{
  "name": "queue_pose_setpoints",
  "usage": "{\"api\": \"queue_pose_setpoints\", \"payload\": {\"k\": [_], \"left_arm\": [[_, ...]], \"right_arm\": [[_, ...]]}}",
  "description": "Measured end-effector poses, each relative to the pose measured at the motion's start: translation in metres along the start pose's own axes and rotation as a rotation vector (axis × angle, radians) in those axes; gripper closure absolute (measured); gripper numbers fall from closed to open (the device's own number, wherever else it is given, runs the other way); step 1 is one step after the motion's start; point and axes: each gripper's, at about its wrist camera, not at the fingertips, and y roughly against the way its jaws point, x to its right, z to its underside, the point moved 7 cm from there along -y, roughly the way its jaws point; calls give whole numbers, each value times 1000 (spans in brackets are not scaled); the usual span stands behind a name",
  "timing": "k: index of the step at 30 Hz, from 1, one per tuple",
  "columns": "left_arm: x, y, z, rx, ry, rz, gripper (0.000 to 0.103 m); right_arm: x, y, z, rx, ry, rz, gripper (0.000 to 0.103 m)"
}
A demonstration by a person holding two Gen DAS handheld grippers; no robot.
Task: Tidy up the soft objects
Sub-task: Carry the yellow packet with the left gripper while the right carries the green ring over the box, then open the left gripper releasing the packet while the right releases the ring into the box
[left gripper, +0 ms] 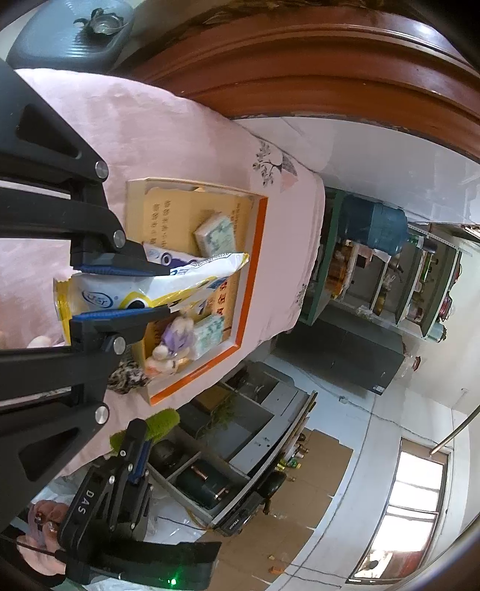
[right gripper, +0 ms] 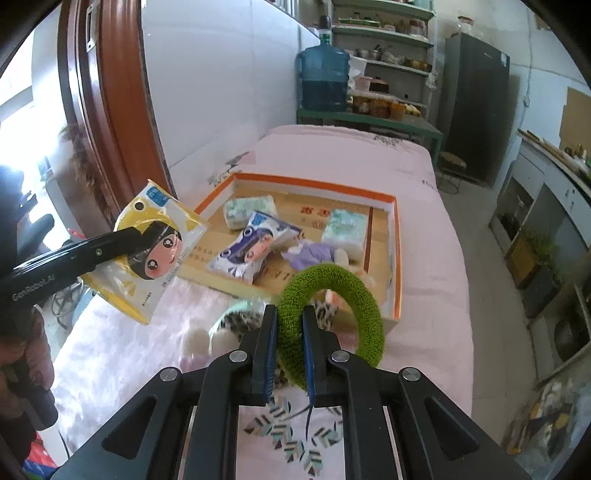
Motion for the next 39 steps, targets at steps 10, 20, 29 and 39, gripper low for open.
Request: {"api": "queue_pose_setpoints", "payload": {"k": [10,20,29,39], "left_arm": [[-12,-16,-28,31,30,-4,88],[-27,-56,-50,17,54,-28,88],[-41,-99,-41,-51,78,-28,88],[-54,-123,-26,-91,80,-43,87]], "right_arm": [[-3,-16,-33,29,17,-23,90],[2,-50,-66,46,14,-45,90],[11,-95,-70,-20,-22,-49,90],[24,-135,-59,-95,-59,-38,89]]}}
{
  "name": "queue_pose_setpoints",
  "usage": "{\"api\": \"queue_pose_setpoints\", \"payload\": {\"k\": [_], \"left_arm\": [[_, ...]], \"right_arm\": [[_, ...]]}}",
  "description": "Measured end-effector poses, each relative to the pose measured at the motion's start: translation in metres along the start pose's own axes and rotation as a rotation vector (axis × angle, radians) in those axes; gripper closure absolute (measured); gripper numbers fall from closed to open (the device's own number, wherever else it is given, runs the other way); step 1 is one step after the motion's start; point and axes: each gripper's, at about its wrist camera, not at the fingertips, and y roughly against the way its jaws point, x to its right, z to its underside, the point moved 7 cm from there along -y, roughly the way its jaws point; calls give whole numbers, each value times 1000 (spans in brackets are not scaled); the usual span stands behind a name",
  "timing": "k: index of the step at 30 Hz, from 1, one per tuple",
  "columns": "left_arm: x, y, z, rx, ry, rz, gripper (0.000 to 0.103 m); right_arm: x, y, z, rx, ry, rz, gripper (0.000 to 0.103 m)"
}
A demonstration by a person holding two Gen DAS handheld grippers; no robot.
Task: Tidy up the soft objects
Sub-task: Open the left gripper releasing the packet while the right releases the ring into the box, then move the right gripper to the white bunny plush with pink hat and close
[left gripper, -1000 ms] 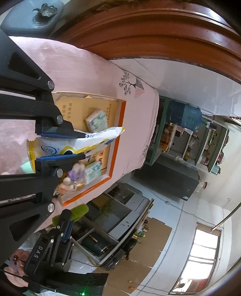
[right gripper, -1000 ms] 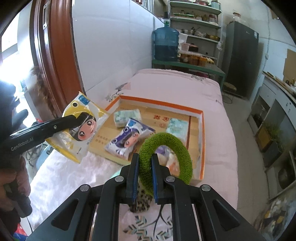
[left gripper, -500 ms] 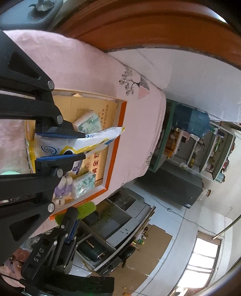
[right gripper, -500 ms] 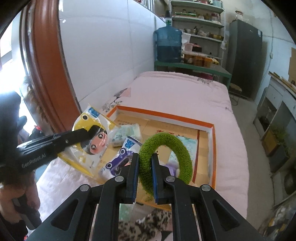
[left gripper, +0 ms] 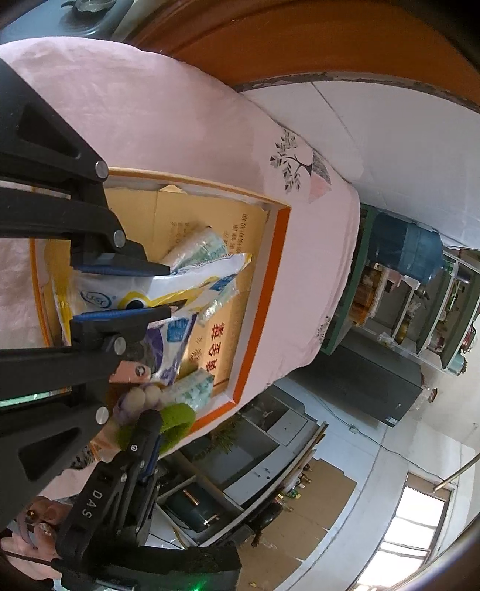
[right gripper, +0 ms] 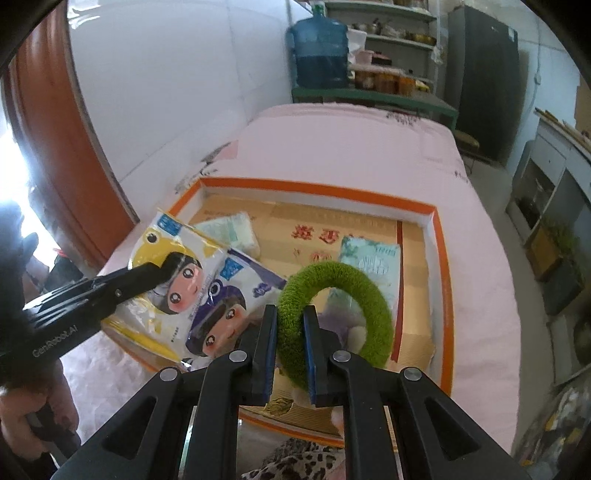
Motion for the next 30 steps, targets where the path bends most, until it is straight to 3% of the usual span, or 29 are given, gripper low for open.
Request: {"api": "queue_pose_setpoints", "payload": {"k": [9,12,14,15,30], "left_arm": [[-14,-11,7,-39,15,-31,76],[-16,-8,6,-18,8,-41,63],[-13,-3,4,5,-5,-34,43],[-11,-1,3,12,-9,-27,41],[5,34,4,54,-34,-32,41]], "right_arm": [[0,-19,8,-29,4,15,86],[-1,-17,10,-29,5,19,73],[-2,-15,11,-25,10,22,55],[-2,-14,11,-22,12,26,53],[-5,16,18,21,-9,10,52]]}}
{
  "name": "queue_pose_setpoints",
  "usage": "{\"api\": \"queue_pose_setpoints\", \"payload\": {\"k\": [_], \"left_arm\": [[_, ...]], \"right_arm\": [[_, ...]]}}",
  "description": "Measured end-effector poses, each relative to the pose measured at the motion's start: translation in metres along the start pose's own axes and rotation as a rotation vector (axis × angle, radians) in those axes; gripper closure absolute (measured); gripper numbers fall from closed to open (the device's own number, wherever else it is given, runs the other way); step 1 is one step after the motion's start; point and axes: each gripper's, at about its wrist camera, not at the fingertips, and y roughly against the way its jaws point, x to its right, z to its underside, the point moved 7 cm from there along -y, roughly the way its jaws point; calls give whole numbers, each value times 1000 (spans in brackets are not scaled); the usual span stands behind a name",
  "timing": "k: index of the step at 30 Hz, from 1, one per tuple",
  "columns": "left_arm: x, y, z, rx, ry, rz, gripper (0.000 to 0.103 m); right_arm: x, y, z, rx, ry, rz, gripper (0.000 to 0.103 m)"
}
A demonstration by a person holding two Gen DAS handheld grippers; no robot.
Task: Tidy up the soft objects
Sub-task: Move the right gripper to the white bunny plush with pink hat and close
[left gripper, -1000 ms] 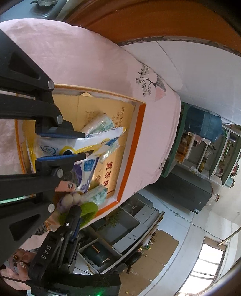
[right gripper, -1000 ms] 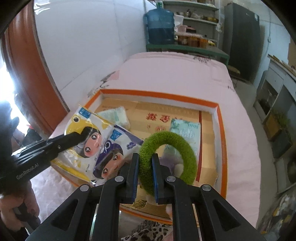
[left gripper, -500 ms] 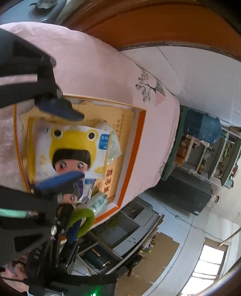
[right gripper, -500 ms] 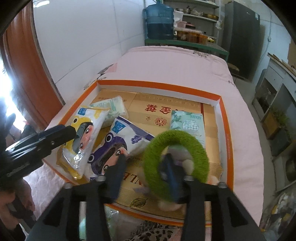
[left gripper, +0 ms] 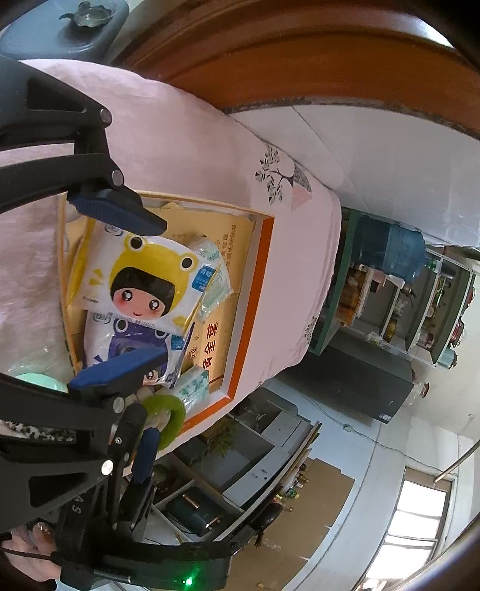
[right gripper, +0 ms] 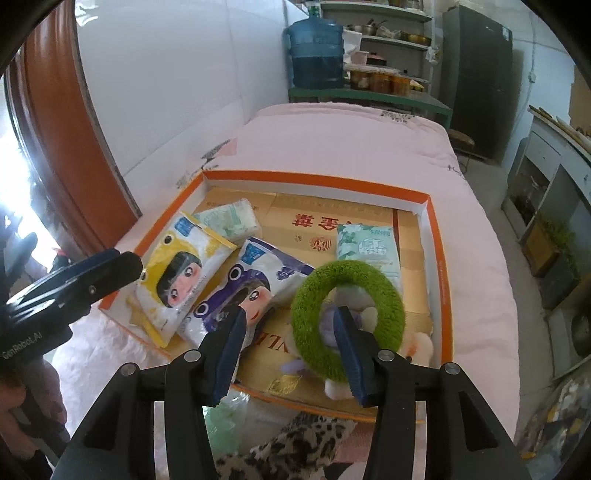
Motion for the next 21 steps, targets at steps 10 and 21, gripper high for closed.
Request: {"api": "queue_pose_setpoints", "payload": {"k": [10,21], "left_arm": [[17,29,9,4,-14,37,41],[39,60,29,-3,-54,96,41]], "right_arm": [[2,38,16,45,-40,-5,51],[7,85,47,91,-97,-13,51]]}}
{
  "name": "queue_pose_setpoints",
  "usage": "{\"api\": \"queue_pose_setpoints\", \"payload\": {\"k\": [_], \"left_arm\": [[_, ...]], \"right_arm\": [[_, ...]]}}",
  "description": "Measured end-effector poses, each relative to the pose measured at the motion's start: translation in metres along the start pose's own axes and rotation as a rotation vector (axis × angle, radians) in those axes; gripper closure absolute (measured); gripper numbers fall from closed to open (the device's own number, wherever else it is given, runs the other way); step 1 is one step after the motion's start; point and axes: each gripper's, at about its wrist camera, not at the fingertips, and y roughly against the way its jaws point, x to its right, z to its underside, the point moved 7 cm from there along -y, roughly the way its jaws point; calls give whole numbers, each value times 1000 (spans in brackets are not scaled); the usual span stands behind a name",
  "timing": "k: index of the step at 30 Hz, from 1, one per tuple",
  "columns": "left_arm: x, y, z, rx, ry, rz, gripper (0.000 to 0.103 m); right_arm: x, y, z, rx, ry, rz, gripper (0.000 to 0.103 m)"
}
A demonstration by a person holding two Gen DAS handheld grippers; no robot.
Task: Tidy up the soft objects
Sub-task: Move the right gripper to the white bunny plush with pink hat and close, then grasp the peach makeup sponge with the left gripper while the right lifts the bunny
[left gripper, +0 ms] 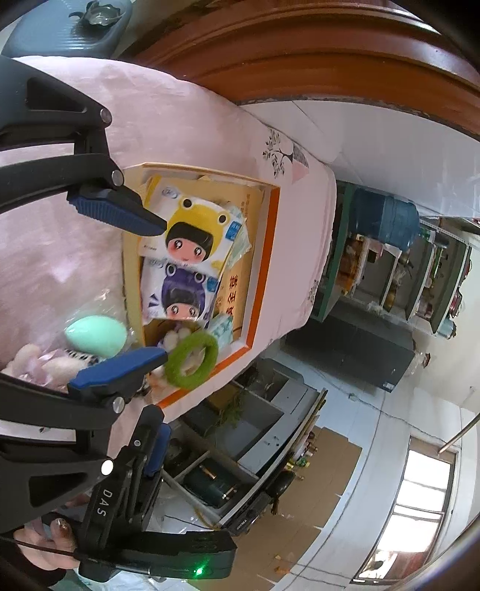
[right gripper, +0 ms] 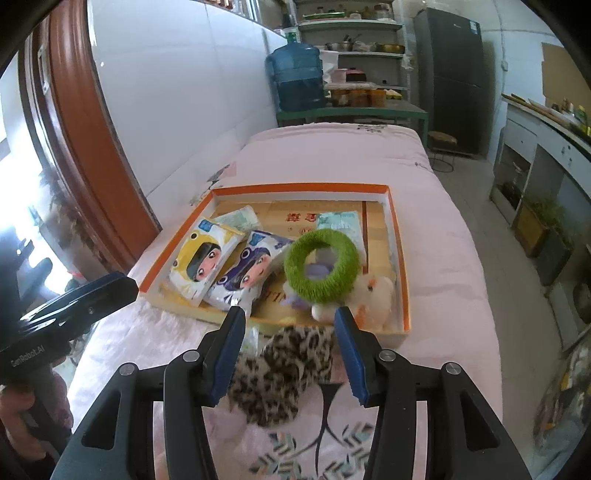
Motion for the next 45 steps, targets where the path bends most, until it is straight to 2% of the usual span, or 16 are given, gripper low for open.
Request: {"api": "queue_pose_setpoints", "payload": {"k": [5,6,8,11,18,28,37,41,45], "left_arm": [[5,16,9,18,-13,0,41],[6,20,11,21,-18,-2,41],[8,27,17,27,-33,-7,41],[11,36,28,28,-58,-6,41],[9,54,56,25,-54,-1,41],[25,63,87,-6,-118,19,41],[37,58,97,-32,-140,42,41],[37,56,100,-44,-141,40,41],[37,54,102,-50,-142,46,41]], "right_arm": [[-9,20,18,-1,-2,-33,51],[-15,25,25,-5,6,-49,51],[-24,29,34,-21,24,-78,43],[-40,34,55,-59,45,-145,43],[-55,19,90,-135,36,-173,43],[-61,-3,99,-170,27,-168,43],[-61,-6,100,-173,32,-164,43],[-63,-8,103,-177,47,-162,47],[-63,-8,104,-172,54,-162,56]]}}
